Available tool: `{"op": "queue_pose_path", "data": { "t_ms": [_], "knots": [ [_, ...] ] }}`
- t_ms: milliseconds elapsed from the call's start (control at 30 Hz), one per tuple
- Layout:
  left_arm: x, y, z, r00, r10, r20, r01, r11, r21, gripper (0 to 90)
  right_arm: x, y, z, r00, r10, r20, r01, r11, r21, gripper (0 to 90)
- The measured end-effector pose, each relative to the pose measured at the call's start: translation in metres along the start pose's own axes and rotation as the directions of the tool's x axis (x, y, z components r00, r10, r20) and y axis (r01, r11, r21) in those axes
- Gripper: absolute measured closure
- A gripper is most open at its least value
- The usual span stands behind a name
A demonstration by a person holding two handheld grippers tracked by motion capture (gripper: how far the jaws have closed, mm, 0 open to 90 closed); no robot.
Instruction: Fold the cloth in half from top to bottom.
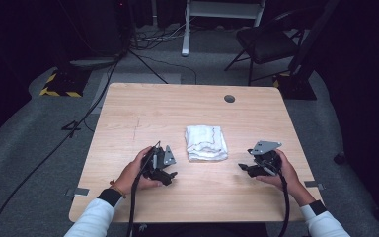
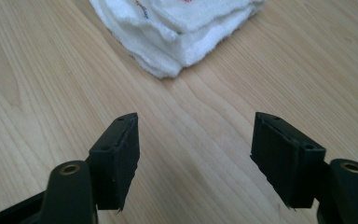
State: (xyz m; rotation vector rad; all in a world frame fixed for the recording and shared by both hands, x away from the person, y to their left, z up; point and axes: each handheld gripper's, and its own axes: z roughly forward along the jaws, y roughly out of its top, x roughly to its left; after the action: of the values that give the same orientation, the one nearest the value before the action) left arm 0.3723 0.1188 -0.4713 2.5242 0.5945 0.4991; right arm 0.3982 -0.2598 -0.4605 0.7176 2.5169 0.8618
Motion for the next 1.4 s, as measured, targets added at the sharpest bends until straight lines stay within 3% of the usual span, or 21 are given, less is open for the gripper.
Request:
{"op": "queue_pose_path", "data": {
  "t_ms": [133,267,400,433,633,800,1000,1067,1100,1133,1167,1233,1267,1300,1333,1367,1400],
  "knots": [
    [-0.003,-0.007,-0.002,1.0,-0.006,-0.006,0.006,0.9999,0.011,19.9,-0.001,-0.008,-0.004,0.9999,-0.002,0.016,0.002,1.0,0.015,32.4],
    [-0.008,-0.018,-0.006,0.9989,0.024,-0.04,-0.023,0.9995,0.023,17.1,-0.004,-0.022,-0.012,0.9995,0.025,0.017,-0.026,0.999,0.03,32.0],
    [-0.01,-0.027,-0.011,0.9981,0.025,-0.056,-0.024,0.9994,0.024,17.2,-0.005,-0.03,-0.017,0.999,0.033,0.029,-0.034,0.999,0.029,32.0],
    [-0.011,-0.032,-0.013,0.9974,0.015,-0.071,-0.013,0.9997,0.021,17.2,-0.006,-0.036,-0.019,0.9985,0.038,0.038,-0.04,0.999,0.035,32.0],
    [-0.011,-0.044,-0.019,0.9974,-0.024,-0.068,0.025,0.9997,0.006,17.5,-0.008,-0.051,-0.024,0.9967,0.063,0.052,-0.065,0.997,0.047,31.9],
    [-0.009,-0.064,-0.028,0.9958,-0.088,-0.026,0.087,0.9957,-0.033,17.8,-0.011,-0.071,-0.034,0.993,0.096,0.068,-0.098,0.995,0.033,31.9],
    [-0.006,-0.081,-0.036,0.9905,-0.136,-0.019,0.135,0.9895,-0.051,18.0,-0.016,-0.091,-0.045,0.9863,0.149,0.07,-0.15,0.989,0.007,32.0],
    [-0.005,-0.09,-0.038,0.9822,-0.187,-0.017,0.186,0.9814,-0.048,19.6,-0.018,-0.105,-0.05,0.979,0.193,0.067,-0.192,0.981,-0.008,32.0],
    [-0.005,-0.09,-0.038,0.9822,-0.187,-0.017,0.186,0.9814,-0.048,19.8,-0.018,-0.105,-0.05,0.979,0.193,0.067,-0.192,0.981,-0.008,32.0],
    [-0.004,-0.095,-0.04,0.9757,-0.219,-0.013,0.218,0.9746,-0.051,20.2,-0.02,-0.115,-0.052,0.9697,0.237,0.059,-0.236,0.971,-0.026,30.7],
    [-0.004,-0.097,-0.041,0.9729,-0.231,-0.016,0.23,0.9719,-0.053,20.3,-0.021,-0.12,-0.053,0.9639,0.26,0.057,-0.259,0.965,-0.034,30.7],
    [-0.002,-0.101,-0.042,0.9663,-0.257,-0.013,0.256,0.9652,-0.053,20.9,-0.023,-0.126,-0.057,0.9572,0.281,0.069,-0.279,0.959,-0.044,29.9],
    [-0.002,-0.101,-0.042,0.9663,-0.257,-0.013,0.256,0.9652,-0.053,20.8,-0.023,-0.126,-0.057,0.9572,0.281,0.069,-0.279,0.959,-0.044,29.9],
    [0.0,-0.106,-0.043,0.9571,-0.29,0.001,0.289,0.9554,-0.06,20.4,-0.023,-0.131,-0.06,0.9495,0.304,0.077,-0.301,0.952,-0.053,27.4],
    [0.0,-0.106,-0.043,0.9571,-0.29,0.001,0.289,0.9554,-0.06,20.0,-0.024,-0.134,-0.06,0.9454,0.317,0.075,-0.313,0.948,-0.063,26.5],
    [0.001,-0.109,-0.043,0.9514,-0.308,0.011,0.308,0.949,-0.068,20.0,-0.024,-0.134,-0.06,0.9454,0.317,0.075,-0.313,0.948,-0.063,26.5],
    [0.003,-0.112,-0.043,0.9419,-0.335,0.027,0.336,0.9392,-0.073,19.8,-0.024,-0.137,-0.06,0.939,0.338,0.064,-0.333,0.94,-0.075,26.3]
  ]
}}
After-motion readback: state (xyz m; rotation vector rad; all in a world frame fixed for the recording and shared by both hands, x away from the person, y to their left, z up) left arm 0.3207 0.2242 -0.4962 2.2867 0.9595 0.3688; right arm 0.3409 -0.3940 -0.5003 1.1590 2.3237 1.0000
